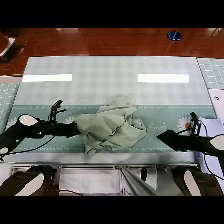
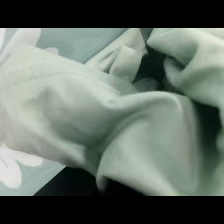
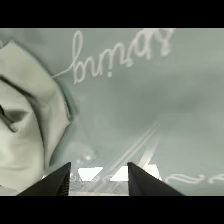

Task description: Fold the shirts.

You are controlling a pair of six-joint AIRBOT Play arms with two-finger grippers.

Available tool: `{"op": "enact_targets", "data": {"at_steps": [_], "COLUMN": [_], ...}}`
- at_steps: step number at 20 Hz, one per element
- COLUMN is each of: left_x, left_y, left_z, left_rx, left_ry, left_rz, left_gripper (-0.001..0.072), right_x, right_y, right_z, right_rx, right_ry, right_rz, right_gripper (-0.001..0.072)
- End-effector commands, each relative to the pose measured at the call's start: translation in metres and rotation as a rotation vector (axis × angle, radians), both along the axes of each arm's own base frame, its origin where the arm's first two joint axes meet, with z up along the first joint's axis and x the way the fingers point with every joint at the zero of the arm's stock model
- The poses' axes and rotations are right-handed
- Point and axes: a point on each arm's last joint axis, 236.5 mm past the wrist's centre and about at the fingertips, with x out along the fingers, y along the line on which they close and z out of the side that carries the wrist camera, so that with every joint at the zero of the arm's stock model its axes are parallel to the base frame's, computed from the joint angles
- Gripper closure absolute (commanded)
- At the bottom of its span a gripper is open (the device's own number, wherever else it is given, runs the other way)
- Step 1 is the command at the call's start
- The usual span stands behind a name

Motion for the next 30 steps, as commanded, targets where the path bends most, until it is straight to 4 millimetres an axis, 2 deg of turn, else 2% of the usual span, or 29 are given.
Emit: {"op": "enact_targets", "data": {"at_steps": [1,5,10,11,13,14,15,16,17,18,19,20,21,22,23,24,25,26,27,28,30], "left_x": [0.006,0.006,0.006,0.006,0.013,0.024,0.043,0.066,0.096,0.126,0.154,0.174,0.187,0.191,0.187,0.174,0.158,0.144,0.133,0.12,0.092], "left_y": [-0.004,-0.004,-0.004,-0.005,-0.008,-0.007,-0.004,-0.001,0.005,0.015,0.028,0.043,0.059,0.074,0.083,0.086,0.085,0.084,0.088,0.09,0.089], "left_z": [0.002,0.001,0.001,0.002,0.009,0.018,0.037,0.065,0.107,0.157,0.218,0.275,0.332,0.383,0.424,0.462,0.489,0.505,0.51,0.51,0.509], "left_rx": [-0.012,-0.012,-0.012,-0.016,-0.039,-0.043,-0.053,-0.075,-0.106,-0.141,-0.182,-0.207,-0.207,-0.197,-0.205,-0.202,-0.177,-0.141,-0.088,-0.017,0.102], "left_ry": [-0.023,-0.023,-0.023,-0.021,-0.032,-0.062,-0.117,-0.19,-0.298,-0.421,-0.565,-0.698,-0.835,-0.95,-1.018,-1.09,-1.151,-1.165,-1.144,-1.125,-1.129], "left_rz": [0.002,0.002,0.003,0.008,0.027,0.032,0.041,0.061,0.103,0.16,0.227,0.286,0.333,0.36,0.382,0.359,0.315,0.287,0.286,0.274,0.233], "left_gripper": [0.0683,0.0683,0.0683,0.0683,0.0683,0.0683,0.0683,0.0683,0.0684,0.0684,0.0684,0.0684,0.0684,0.0683,0.0683,0.0684,0.0684,0.0684,0.0684,0.0684,0.0684], "right_x": [0.008,0.029,0.051,0.054,0.062,0.07,0.086,0.107,0.134,0.161,0.187,0.204,0.212,0.206,0.19,0.169,0.149,0.127,0.108,0.089,0.051], "right_y": [0.028,0.06,0.099,0.107,0.128,0.137,0.14,0.138,0.131,0.12,0.105,0.09,0.075,0.064,0.055,0.046,0.035,0.024,0.011,-0.001,-0.016], "right_z": [-0.012,-0.031,-0.047,-0.048,-0.036,-0.019,0.005,0.033,0.072,0.115,0.17,0.224,0.282,0.331,0.378,0.418,0.451,0.48,0.498,0.51,0.517], "right_rx": [0.032,0.087,0.081,0.08,0.102,0.118,0.119,0.1,0.062,0.013,-0.052,-0.113,-0.177,-0.22,-0.272,-0.315,-0.355,-0.387,-0.425,-0.453,-0.49], "right_ry": [0.014,0.043,0.097,0.102,0.07,0.023,-0.033,-0.106,-0.2,-0.307,-0.436,-0.558,-0.677,-0.765,-0.858,-0.941,-1.017,-1.091,-1.136,-1.166,-1.183], "right_rz": [0.019,0.031,0.165,0.198,0.317,0.384,0.433,0.465,0.466,0.45,0.419,0.386,0.355,0.341,0.34,0.335,0.31,0.279,0.244,0.212,0.189], "right_gripper": [0.0305,0.0305,0.0305,0.034,0.0688,0.0691,0.0691,0.0692,0.0692,0.0692,0.0692,0.0692,0.0692,0.0692,0.0692,0.0692,0.0692,0.0692,0.0692,0.0692,0.0692]}}
